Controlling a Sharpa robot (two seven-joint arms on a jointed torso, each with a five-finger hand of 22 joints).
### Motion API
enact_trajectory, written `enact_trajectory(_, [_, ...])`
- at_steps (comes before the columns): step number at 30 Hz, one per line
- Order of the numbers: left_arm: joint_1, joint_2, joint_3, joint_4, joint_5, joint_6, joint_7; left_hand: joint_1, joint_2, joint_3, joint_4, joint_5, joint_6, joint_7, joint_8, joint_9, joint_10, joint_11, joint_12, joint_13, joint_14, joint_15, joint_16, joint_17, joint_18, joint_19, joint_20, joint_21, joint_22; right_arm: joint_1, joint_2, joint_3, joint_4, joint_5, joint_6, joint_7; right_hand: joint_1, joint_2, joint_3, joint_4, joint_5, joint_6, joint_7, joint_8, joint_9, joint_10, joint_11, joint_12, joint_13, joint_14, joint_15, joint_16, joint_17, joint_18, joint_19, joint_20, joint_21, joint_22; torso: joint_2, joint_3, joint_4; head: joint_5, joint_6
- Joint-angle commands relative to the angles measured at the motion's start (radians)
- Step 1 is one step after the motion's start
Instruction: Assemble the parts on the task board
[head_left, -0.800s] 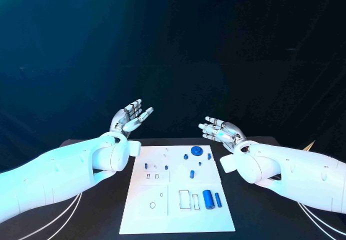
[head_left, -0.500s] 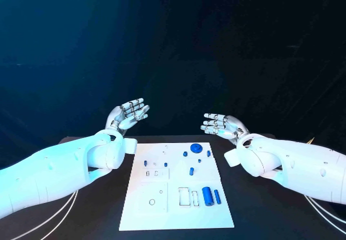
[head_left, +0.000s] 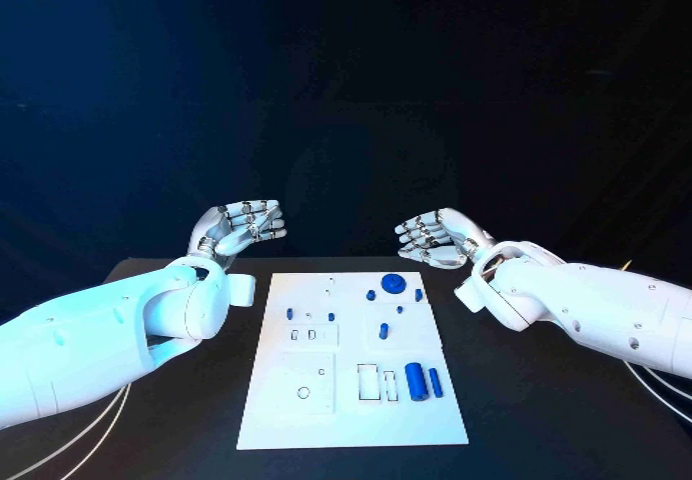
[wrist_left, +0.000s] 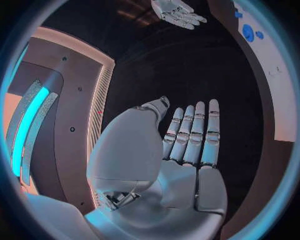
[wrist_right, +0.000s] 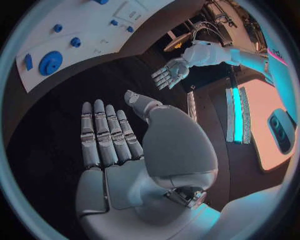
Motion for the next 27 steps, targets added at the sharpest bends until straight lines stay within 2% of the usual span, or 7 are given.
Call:
enact_trajectory(1, [0.003, -0.016, 0.001, 0.031, 0.000, 0.021, -0.011, -0.014, -0.011, 0.021, -0.010, 0.016, 0.011, 0.022, 0.013, 0.018, 0.024, -0.006, -0.017, 0.014, 0.012, -0.004, 0.015, 0.019, 0.023, 0.030, 0.001, 0.013, 0.014, 0.010, 0.006, 0.001, -0.008, -0.097, 0.018, -0.033, 0.007, -0.030, 0.066, -0.010, 0.014, 0.098, 0.001, 0.036, 0.023, 0.121, -0.033, 0.012, 0.014, 0.136, -0.042, 0.043, 0.036, 0.029, 0.158, -0.040, 0.034, 0.019, 0.016, -0.0043, 0.0115, -0.007, -0.004])
enact_trajectory(4, [0.004, -0.039, 0.001, 0.067, -0.002, 0.045, -0.021, -0.018, -0.017, 0.030, -0.017, 0.016, 0.011, 0.024, 0.009, 0.017, 0.029, -0.007, -0.022, 0.014, 0.030, -0.009, 0.021, 0.034, 0.023, 0.058, -0.008, 0.028, 0.018, 0.022, 0.015, 0.001, -0.018, -0.215, 0.049, -0.077, 0.005, -0.041, 0.059, -0.006, 0.013, 0.107, -0.004, 0.037, 0.025, 0.137, -0.040, 0.011, 0.014, 0.177, -0.055, 0.058, 0.052, 0.028, 0.196, -0.055, 0.048, 0.024, 0.029, -0.0076, 0.0186, -0.012, -0.008])
enact_trajectory(11, [0.006, -0.079, 0.002, 0.142, -0.004, 0.083, -0.037, -0.025, -0.023, 0.036, -0.025, 0.016, 0.012, 0.023, 0.004, 0.016, 0.032, -0.009, -0.025, 0.014, 0.040, -0.014, 0.024, 0.054, 0.021, 0.093, -0.020, 0.053, 0.028, 0.041, 0.045, 0.002, -0.039, -0.453, 0.131, -0.179, 0.014, -0.056, -0.010, 0.002, 0.011, 0.162, -0.031, 0.048, 0.043, 0.211, -0.082, 0.011, 0.019, 0.404, -0.130, 0.185, 0.169, 0.027, 0.396, -0.144, 0.187, 0.096, 0.053, -0.0167, 0.0345, -0.030, -0.013])
enact_trajectory(13, [0.006, -0.089, 0.003, 0.167, -0.005, 0.087, -0.039, -0.025, -0.024, 0.036, -0.027, 0.016, 0.011, 0.024, 0.003, 0.016, 0.031, -0.008, -0.025, 0.014, 0.038, -0.014, 0.023, 0.056, 0.021, 0.096, -0.021, 0.056, 0.029, 0.046, 0.055, 0.003, -0.045, -0.517, 0.149, -0.208, 0.011, -0.062, -0.021, 0.009, 0.014, 0.170, -0.038, 0.044, 0.047, 0.220, -0.089, 0.010, 0.020, 0.441, -0.141, 0.226, 0.219, 0.023, 0.426, -0.162, 0.230, 0.124, 0.069, -0.0225, 0.0455, -0.040, -0.014])
enact_trajectory(19, [0.006, -0.109, 0.009, 0.215, -0.005, 0.095, -0.043, -0.027, -0.026, 0.036, -0.031, 0.016, 0.009, 0.025, 0.000, 0.015, 0.027, -0.008, -0.025, 0.013, 0.039, -0.015, 0.023, 0.064, 0.020, 0.109, -0.024, 0.067, 0.034, 0.050, 0.079, 0.004, -0.057, -0.632, 0.169, -0.253, -0.006, -0.098, -0.006, 0.041, 0.015, 0.178, -0.050, 0.022, 0.068, 0.206, -0.101, 0.010, 0.036, 0.489, -0.159, 0.540, 0.474, 0.016, 0.505, -0.186, 0.396, 0.247, 0.095, -0.0327, 0.0613, -0.056, -0.010])
enact_trajectory(23, [0.007, -0.120, 0.012, 0.238, -0.005, 0.098, -0.046, -0.029, -0.026, 0.036, -0.033, 0.016, 0.009, 0.025, -0.001, 0.015, 0.026, -0.008, -0.025, 0.014, 0.039, -0.016, 0.024, 0.068, 0.020, 0.115, -0.026, 0.073, 0.036, 0.051, 0.094, 0.004, -0.061, -0.682, 0.178, -0.274, -0.004, -0.112, 0.004, 0.064, 0.014, 0.168, -0.049, 0.009, 0.092, 0.166, -0.095, 0.011, 0.048, 0.491, -0.155, 0.925, 0.840, -0.026, 0.543, -0.183, 0.751, 0.633, 0.110, -0.0370, 0.0715, -0.064, -0.005])
enact_trajectory(27, [0.008, -0.128, 0.015, 0.251, -0.005, 0.098, -0.047, -0.030, -0.026, 0.036, -0.033, 0.016, 0.009, 0.025, -0.001, 0.015, 0.025, -0.008, -0.025, 0.014, 0.040, -0.016, 0.025, 0.069, 0.020, 0.116, -0.026, 0.075, 0.037, 0.052, 0.109, 0.004, -0.073, -0.707, 0.192, -0.287, 0.002, -0.116, -0.001, 0.073, 0.015, 0.162, -0.049, 0.004, 0.106, 0.151, -0.095, 0.009, 0.056, 0.498, -0.152, 1.057, 0.966, -0.048, 0.560, -0.177, 0.925, 0.826, 0.118, -0.0400, 0.0787, -0.070, -0.007])
